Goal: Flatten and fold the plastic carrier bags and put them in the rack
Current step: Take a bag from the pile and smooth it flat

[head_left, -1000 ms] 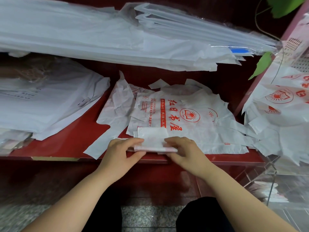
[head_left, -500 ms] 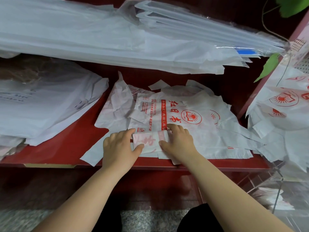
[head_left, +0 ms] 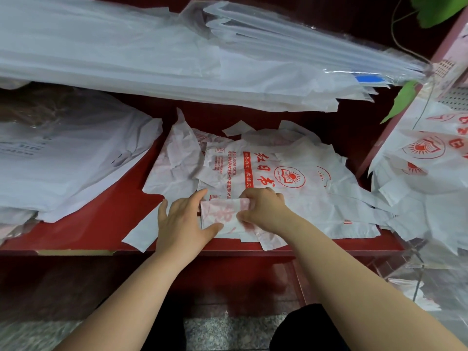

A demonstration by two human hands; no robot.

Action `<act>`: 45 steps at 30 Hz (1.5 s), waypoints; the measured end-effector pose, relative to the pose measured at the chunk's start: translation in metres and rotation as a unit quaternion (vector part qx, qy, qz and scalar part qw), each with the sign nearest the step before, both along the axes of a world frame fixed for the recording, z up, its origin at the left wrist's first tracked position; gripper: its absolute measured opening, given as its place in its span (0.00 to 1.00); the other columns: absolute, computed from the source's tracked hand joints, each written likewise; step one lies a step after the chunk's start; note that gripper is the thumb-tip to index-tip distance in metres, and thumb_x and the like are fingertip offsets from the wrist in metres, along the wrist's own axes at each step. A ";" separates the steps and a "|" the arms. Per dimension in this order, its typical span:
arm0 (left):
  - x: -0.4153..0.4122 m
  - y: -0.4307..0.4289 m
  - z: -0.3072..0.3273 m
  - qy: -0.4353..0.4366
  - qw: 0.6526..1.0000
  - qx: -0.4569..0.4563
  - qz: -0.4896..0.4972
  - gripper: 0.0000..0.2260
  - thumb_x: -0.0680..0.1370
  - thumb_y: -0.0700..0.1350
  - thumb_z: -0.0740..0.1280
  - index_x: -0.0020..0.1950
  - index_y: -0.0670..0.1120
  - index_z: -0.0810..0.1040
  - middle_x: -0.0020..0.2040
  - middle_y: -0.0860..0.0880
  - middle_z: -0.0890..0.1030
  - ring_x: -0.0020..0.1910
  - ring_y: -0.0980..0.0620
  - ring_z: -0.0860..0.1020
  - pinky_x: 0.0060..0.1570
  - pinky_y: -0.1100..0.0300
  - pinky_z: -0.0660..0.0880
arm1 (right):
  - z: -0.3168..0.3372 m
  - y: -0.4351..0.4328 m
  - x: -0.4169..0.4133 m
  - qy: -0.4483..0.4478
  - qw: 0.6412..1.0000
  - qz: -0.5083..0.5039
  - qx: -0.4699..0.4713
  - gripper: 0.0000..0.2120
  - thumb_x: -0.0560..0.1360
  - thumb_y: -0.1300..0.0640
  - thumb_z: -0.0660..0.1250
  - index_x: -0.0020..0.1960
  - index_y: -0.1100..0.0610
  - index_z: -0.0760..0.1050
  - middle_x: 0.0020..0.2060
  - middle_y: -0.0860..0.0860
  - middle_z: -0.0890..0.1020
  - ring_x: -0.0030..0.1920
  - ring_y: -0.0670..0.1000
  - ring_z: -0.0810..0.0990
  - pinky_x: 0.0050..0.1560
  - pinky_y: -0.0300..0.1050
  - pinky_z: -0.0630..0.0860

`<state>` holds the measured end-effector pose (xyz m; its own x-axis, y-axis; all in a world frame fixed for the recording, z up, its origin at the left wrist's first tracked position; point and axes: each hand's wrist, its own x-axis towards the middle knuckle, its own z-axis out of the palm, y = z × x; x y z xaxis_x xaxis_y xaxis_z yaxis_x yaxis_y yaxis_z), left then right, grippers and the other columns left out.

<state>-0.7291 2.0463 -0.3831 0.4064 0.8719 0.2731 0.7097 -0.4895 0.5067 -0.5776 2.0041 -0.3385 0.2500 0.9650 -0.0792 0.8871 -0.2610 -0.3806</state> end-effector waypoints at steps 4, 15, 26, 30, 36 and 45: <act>-0.004 -0.007 0.013 -0.178 0.977 -0.112 -0.024 0.31 0.71 0.47 0.71 0.71 0.54 0.61 0.55 0.60 0.70 0.63 0.56 0.65 0.67 0.58 0.56 | 0.003 -0.016 -0.001 0.186 0.978 0.017 0.089 0.10 0.71 0.64 0.66 0.36 0.53 0.71 0.33 0.49 0.75 0.37 0.49 0.73 0.43 0.42 0.71; 0.038 -0.069 0.058 -0.117 0.971 -0.103 -0.183 0.10 0.73 0.43 0.69 0.32 0.49 0.74 0.30 0.51 0.74 0.32 0.56 0.71 0.33 0.68 0.65 | 0.019 -0.116 0.030 0.194 0.970 0.011 0.148 0.25 0.70 0.62 0.69 0.65 0.52 0.67 0.56 0.44 0.73 0.59 0.43 0.70 0.56 0.32 0.66; 0.151 -0.154 0.050 -0.066 0.924 -0.144 -0.347 0.06 0.72 0.43 0.70 0.39 0.55 0.80 0.35 0.56 0.80 0.37 0.59 0.77 0.37 0.65 0.71 | 0.003 -0.224 0.113 0.096 0.984 -0.099 0.114 0.07 0.71 0.64 0.63 0.34 0.59 0.68 0.32 0.52 0.74 0.34 0.48 0.71 0.37 0.45 0.67; 0.188 -0.166 0.035 -0.077 0.908 -0.137 -0.389 0.08 0.75 0.45 0.67 0.46 0.59 0.77 0.42 0.64 0.78 0.43 0.66 0.75 0.43 0.74 0.67 | -0.006 -0.259 0.149 0.158 0.960 -0.182 0.141 0.04 0.71 0.64 0.64 0.42 0.57 0.77 0.37 0.53 0.81 0.38 0.48 0.79 0.39 0.44 0.75; 0.237 -0.164 0.015 0.071 0.905 -0.001 -0.419 0.22 0.80 0.51 0.57 0.74 0.52 0.58 0.75 0.54 0.55 0.74 0.55 0.53 0.69 0.64 0.48 | -0.019 -0.302 0.211 0.261 0.854 -0.328 0.307 0.13 0.70 0.70 0.67 0.42 0.52 0.76 0.31 0.41 0.79 0.32 0.35 0.76 0.34 0.24 0.70; 0.260 -0.165 -0.012 0.184 0.887 0.138 -0.400 0.39 0.64 0.64 0.29 0.75 0.55 0.42 0.76 0.57 0.46 0.65 0.66 0.34 0.61 0.67 0.30 | -0.064 -0.305 0.264 0.178 0.893 -0.372 0.182 0.04 0.72 0.69 0.65 0.40 0.63 0.75 0.31 0.52 0.73 0.31 0.46 0.68 0.28 0.30 0.65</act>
<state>-0.4687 1.8815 -0.3953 0.9711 0.1848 0.1514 0.1717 -0.9805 0.0957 -0.3137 1.6995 -0.4027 0.8534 0.5213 0.0035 0.3262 -0.5287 -0.7836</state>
